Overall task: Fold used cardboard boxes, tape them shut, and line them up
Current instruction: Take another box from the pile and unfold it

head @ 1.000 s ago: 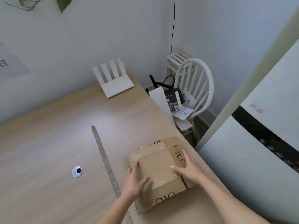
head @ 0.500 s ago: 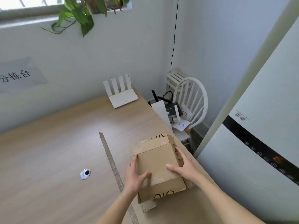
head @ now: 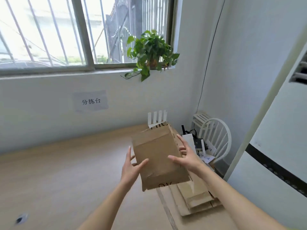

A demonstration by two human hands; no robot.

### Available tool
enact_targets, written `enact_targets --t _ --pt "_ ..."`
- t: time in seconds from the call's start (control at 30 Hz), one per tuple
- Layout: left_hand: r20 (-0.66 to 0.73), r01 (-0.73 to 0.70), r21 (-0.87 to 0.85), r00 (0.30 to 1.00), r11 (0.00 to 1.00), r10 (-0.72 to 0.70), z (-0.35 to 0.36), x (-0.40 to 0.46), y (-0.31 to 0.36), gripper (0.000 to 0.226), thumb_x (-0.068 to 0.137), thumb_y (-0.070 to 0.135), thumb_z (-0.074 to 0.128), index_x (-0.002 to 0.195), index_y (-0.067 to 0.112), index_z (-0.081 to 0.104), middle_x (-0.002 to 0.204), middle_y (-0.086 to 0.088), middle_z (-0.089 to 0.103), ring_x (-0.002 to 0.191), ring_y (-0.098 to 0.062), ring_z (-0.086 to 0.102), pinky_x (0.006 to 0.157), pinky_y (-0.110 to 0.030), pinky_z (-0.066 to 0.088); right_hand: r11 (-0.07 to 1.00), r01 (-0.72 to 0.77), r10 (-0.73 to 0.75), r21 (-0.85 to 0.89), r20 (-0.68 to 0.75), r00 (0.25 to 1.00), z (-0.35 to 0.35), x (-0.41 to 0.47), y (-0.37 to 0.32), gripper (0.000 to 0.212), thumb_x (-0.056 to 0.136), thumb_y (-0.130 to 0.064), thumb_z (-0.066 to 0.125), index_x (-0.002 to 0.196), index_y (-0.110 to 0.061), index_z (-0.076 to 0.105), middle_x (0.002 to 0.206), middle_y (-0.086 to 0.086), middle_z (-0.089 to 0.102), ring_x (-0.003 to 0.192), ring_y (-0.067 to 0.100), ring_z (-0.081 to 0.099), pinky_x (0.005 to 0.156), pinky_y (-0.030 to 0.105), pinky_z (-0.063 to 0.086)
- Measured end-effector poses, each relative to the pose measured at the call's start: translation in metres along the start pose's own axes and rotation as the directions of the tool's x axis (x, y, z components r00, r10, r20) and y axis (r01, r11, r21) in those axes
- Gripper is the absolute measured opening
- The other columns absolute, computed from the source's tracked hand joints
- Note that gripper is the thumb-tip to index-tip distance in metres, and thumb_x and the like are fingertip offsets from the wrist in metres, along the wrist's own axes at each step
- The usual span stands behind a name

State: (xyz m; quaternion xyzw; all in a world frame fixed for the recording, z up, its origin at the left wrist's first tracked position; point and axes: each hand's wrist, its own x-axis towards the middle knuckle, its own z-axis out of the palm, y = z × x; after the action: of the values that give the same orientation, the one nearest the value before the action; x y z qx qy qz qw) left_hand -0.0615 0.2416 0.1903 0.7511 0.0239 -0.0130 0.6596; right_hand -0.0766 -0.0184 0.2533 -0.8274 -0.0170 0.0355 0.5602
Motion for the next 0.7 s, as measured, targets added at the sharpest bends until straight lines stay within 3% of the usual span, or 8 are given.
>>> enact_targets --t 0.1,0.2,0.3,0.4,0.5,0.6,0.67,0.7 --pt "0.026 -0.031 -0.152 0.999 0.988 0.035 -0.050 -0.019 0.028 0.103 0.069 0.053 0.087 0.150 0.053 0.023 0.137 0.009 0.058 0.112 -0.008 0.065 0.088 -0.027 0.056 0.996 0.086 -0.086 0.016 0.009 0.996 0.026 -0.013 -0.048 0.105 0.059 -0.063 0.091 0.140 -0.071 0.025 0.132 -0.002 0.050 0.123 0.017 0.053 0.090 0.036 0.056" --pt "0.062 -0.040 -0.276 0.996 0.960 0.059 -0.087 -0.038 0.055 0.089 0.073 0.052 0.084 0.145 0.054 0.032 0.128 0.006 0.068 0.112 -0.013 0.067 0.097 -0.042 0.055 0.989 0.146 -0.145 -0.023 0.035 0.989 0.046 -0.023 -0.082 0.105 0.058 -0.071 0.087 0.140 -0.073 0.022 0.136 -0.007 0.053 0.125 0.014 0.055 0.103 0.048 0.051" --pt "0.063 -0.049 -0.323 0.995 0.945 0.073 -0.114 -0.052 0.066 0.088 0.073 0.054 0.083 0.144 0.058 0.031 0.125 0.004 0.070 0.110 -0.018 0.069 0.095 -0.051 0.055 0.989 0.143 -0.146 0.036 0.095 0.985 0.062 -0.035 -0.100 0.100 0.064 -0.059 0.090 0.138 -0.074 0.024 0.138 -0.004 0.051 0.123 0.014 0.056 0.101 0.044 0.053" --pt "0.017 -0.071 -0.305 0.997 0.950 0.080 -0.133 -0.065 0.067 0.089 0.077 0.045 0.084 0.146 0.055 0.030 0.119 0.000 0.072 0.104 -0.016 0.071 0.094 -0.046 0.056 0.991 0.120 -0.127 0.060 0.135 0.983 0.072 -0.045 -0.104 0.100 0.071 -0.044 0.091 0.140 -0.072 0.025 0.135 -0.002 0.052 0.118 0.013 0.060 0.088 0.031 0.057" --pt "0.007 -0.108 -0.237 0.994 0.966 0.112 -0.142 -0.078 0.059 0.096 0.066 0.047 0.090 0.143 0.058 0.034 0.121 -0.006 0.068 0.103 -0.013 0.070 0.090 -0.034 0.057 0.994 0.113 -0.113 0.014 0.185 0.976 0.080 -0.052 -0.095 0.108 0.073 -0.038 0.091 0.149 -0.062 0.019 0.137 -0.007 0.052 0.119 0.004 0.058 0.081 0.019 0.054" --pt "-0.008 -0.151 -0.127 0.988 0.980 0.151 -0.144 -0.092 0.044 0.099 0.056 0.051 0.092 0.135 0.068 0.035 0.121 -0.001 0.063 0.106 -0.014 0.067 0.085 -0.029 0.058 0.996 0.063 -0.073 0.058 0.195 0.978 0.087 -0.055 -0.082 0.108 0.072 -0.050 0.088 0.151 -0.060 0.015 0.138 -0.009 0.050 0.120 0.004 0.059 0.091 0.025 0.054" --pt "-0.006 -0.177 -0.035 0.984 0.984 0.177 -0.141 -0.101 0.029 0.099 0.056 0.049 0.093 0.134 0.069 0.035 0.119 0.004 0.061 0.108 -0.013 0.065 0.085 -0.032 0.059 0.995 0.046 -0.062 0.090 0.186 0.981 0.092 -0.056 -0.071 0.100 0.070 -0.061 0.083 0.147 -0.065 0.020 0.136 -0.013 0.051 0.122 0.004 0.057 0.102 0.032 0.050" --pt "-0.001 -0.181 0.009 0.984 0.984 0.181 -0.138 -0.105 0.018 0.099 0.057 0.047 0.094 0.135 0.068 0.036 0.119 0.004 0.060 0.108 -0.012 0.063 0.086 -0.035 0.059 0.994 0.044 -0.063 0.101 0.197 0.978 0.095 -0.057 -0.065 0.092 0.072 -0.062 0.080 0.145 -0.065 0.024 0.134 -0.017 0.052 0.123 0.003 0.055 0.101 0.030 0.051"
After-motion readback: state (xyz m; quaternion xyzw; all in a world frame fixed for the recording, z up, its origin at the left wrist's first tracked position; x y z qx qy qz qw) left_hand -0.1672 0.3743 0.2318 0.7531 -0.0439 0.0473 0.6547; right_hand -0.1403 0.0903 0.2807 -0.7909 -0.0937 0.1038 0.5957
